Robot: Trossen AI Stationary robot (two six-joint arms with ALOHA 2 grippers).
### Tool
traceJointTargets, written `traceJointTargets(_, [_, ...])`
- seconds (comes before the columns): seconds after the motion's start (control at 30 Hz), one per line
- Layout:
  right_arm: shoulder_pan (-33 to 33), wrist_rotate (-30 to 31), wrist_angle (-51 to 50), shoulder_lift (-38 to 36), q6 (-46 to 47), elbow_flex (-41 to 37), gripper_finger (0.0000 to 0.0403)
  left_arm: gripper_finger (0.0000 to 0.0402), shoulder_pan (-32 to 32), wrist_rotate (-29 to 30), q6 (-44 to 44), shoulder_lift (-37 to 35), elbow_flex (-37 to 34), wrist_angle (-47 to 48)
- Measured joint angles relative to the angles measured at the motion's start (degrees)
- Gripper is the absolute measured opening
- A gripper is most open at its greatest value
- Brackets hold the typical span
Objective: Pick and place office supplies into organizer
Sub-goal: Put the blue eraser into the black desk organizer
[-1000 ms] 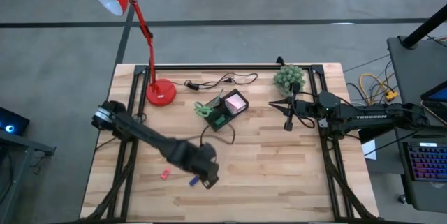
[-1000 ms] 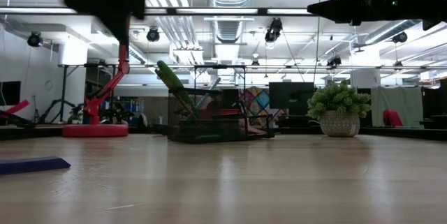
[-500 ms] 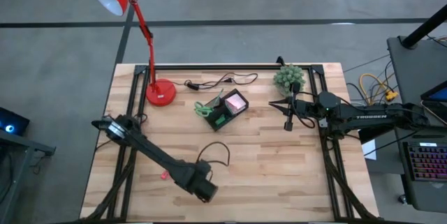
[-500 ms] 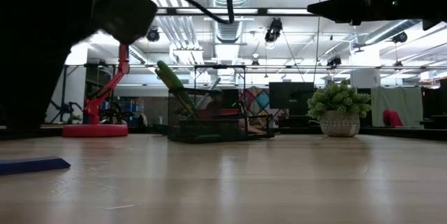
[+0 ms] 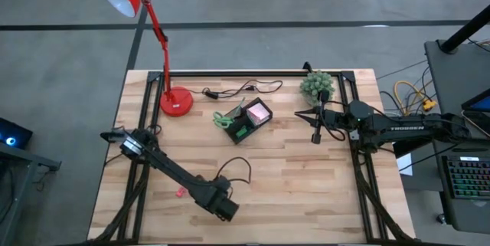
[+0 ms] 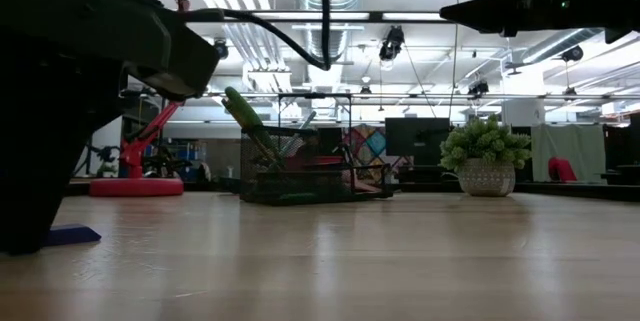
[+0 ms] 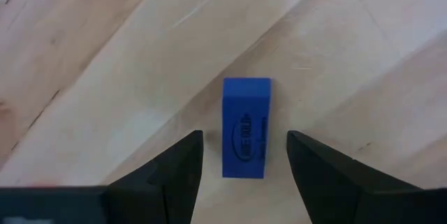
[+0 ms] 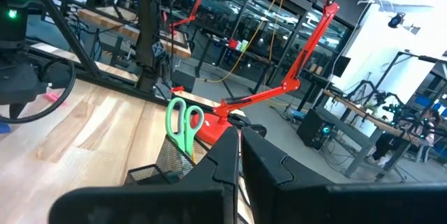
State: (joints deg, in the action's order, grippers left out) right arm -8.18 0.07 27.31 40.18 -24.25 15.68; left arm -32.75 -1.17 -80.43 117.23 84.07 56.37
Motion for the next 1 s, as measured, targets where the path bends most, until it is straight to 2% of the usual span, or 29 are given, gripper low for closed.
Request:
traceJointTargets(0.2, [0.0,0.0,0.0,0.0,0.0,0.0,0.0008,0.0174,0.1,0.0,1.5,0.1,0.0,-0.4])
traceJointTargets(0.67, [0.0,0.0,0.0,0.0,-0.4,0.0,0.0008,0.0048,0.3,-0.1,3.4,0.0,-0.5,-0.9])
traceJointTargets(1.0, [0.0,0.0,0.1,0.0,-0.4,0.0,0.0008,0.0037,2.9,-0.1,8.4,-2.0,-0.7,0.7])
